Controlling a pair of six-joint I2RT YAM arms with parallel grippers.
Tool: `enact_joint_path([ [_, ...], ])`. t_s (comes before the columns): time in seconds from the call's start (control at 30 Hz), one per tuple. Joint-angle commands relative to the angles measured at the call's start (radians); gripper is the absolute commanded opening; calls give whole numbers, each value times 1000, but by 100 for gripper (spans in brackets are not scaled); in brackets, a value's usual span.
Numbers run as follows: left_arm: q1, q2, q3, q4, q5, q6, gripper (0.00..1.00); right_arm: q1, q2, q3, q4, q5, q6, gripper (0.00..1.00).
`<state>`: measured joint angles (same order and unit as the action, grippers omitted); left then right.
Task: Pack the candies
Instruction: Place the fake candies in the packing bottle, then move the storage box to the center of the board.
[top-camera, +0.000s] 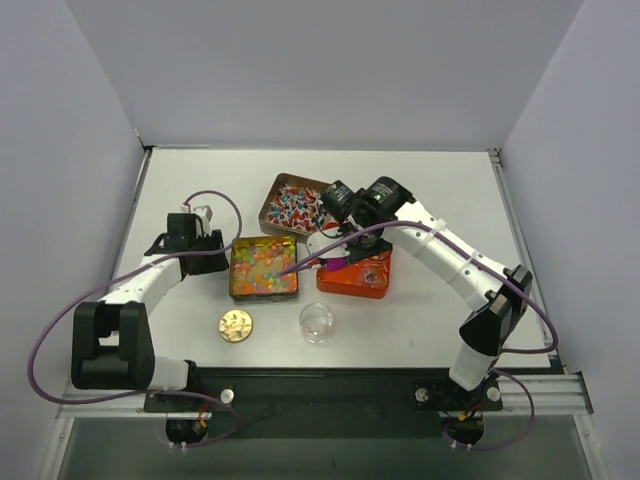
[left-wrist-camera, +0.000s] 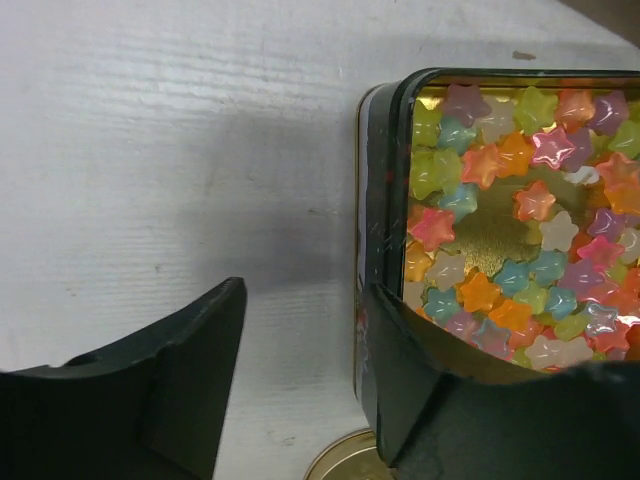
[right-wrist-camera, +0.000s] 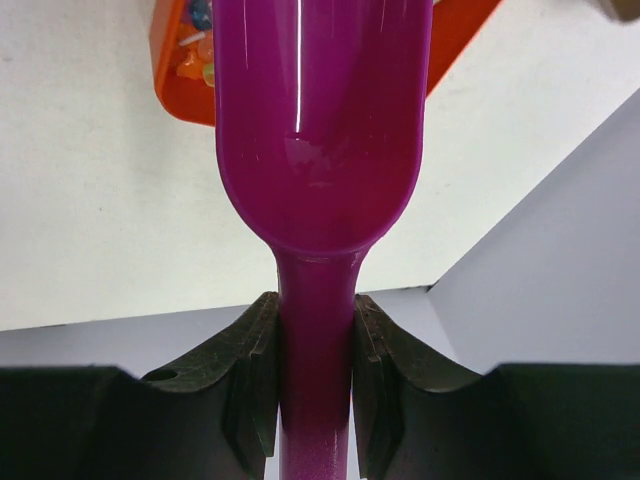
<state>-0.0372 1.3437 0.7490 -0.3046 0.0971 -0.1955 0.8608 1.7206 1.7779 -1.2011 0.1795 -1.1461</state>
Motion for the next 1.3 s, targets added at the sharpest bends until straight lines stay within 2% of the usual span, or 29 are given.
enact_joint_path([
  [0.0, -7, 127, 82, -18, 98, -60, 55, -51, -7, 34, -54, -3, 98, 0],
  [0.2, -90, 192, 147, -24, 113, -78, 46, -91, -61, -49, -8, -21, 144, 0],
  [0.4, -168, 261, 190, -24, 127, -82, 47, -115, -84, -118, 32, -43, 146, 0],
  [0.5, -199, 297, 217, -14, 144, -87, 48, -117, -61, -86, 44, -48, 117, 0],
  [0.67, -254, 328, 246, -5, 148, -102, 48, -118, 48, 46, 57, 15, -70, 0],
  [0.83, -244, 310, 251, -31, 144, -110, 53, -114, 193, 167, 84, 70, -275, 0],
  [0.93, -185, 261, 219, -83, 145, -142, 55, -108, 259, 173, 126, 124, -406, 0],
  [1.03, -66, 210, 168, -126, 234, -220, 54, -97, 310, 195, 138, 162, -495, 0],
  [1.13, 5, 158, 93, -119, 334, -275, 46, -77, 335, 184, 159, 204, -566, 0],
  [1.23, 0, 94, 26, -43, 391, -298, 15, -51, 355, 181, 172, 253, -622, 0],
  [1.27, -6, 65, -9, -21, 403, -315, 0, -46, 359, 181, 173, 267, -636, 0],
])
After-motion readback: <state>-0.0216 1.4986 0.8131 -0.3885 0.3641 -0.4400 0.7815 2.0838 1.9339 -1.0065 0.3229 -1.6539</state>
